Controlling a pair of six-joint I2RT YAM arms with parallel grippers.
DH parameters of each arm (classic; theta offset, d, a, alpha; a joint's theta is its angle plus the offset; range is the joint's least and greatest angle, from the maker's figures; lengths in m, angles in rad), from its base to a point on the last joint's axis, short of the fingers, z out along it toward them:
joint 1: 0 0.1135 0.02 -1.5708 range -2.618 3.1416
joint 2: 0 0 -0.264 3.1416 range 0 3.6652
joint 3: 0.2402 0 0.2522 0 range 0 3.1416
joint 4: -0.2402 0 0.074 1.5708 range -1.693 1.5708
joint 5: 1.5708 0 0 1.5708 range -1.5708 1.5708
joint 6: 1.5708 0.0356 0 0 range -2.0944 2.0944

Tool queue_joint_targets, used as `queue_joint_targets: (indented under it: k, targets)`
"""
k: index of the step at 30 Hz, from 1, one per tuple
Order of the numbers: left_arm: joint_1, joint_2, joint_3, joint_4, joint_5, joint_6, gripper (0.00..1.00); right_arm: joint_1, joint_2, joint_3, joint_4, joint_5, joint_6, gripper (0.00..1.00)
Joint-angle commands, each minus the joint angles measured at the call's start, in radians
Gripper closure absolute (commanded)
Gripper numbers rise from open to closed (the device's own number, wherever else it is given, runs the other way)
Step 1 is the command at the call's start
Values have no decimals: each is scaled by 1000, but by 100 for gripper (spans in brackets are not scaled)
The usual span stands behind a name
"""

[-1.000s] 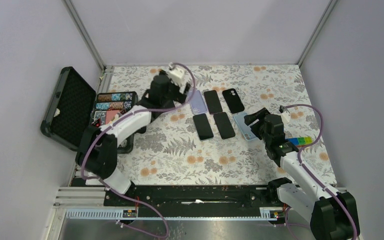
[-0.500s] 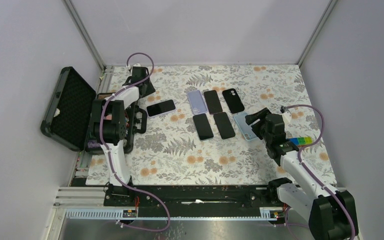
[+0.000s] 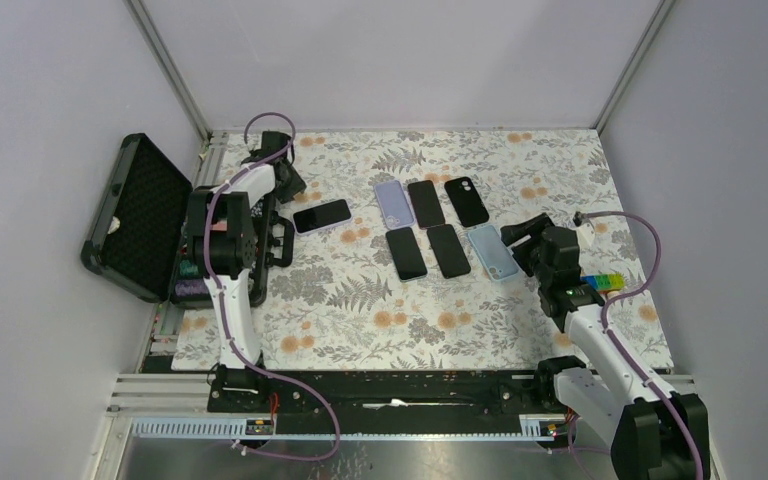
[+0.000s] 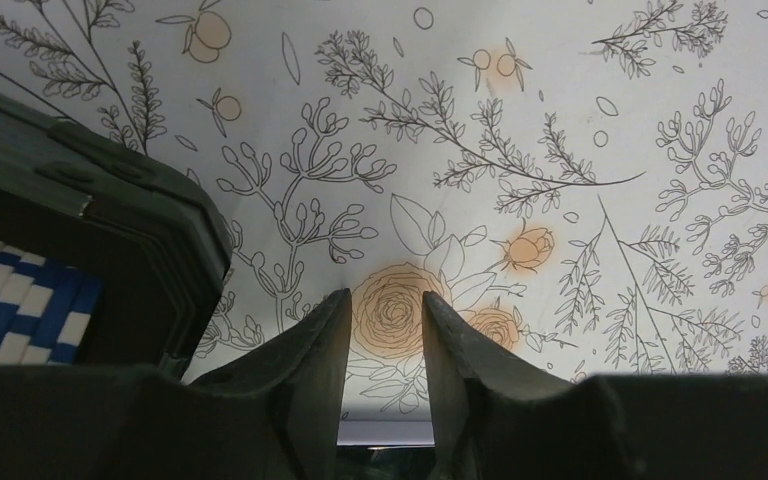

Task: Take the phone out of the phone case
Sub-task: Adjust the phone at the center of the board.

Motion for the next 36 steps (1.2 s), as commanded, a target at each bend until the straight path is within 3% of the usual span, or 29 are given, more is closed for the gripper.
queue_joint_targets:
  k: [1, 23, 36]
  targets:
    - [0, 14, 36, -84, 3, -60, 63, -23, -26, 9, 7, -9, -5, 30]
    - [-127, -59, 24, -235, -27, -119, 60, -72, -215, -26, -83, 54, -35, 30]
    - [-209, -265, -316, -88, 6, -53, 55, -72, -324, -52, -176, 94, -60, 30]
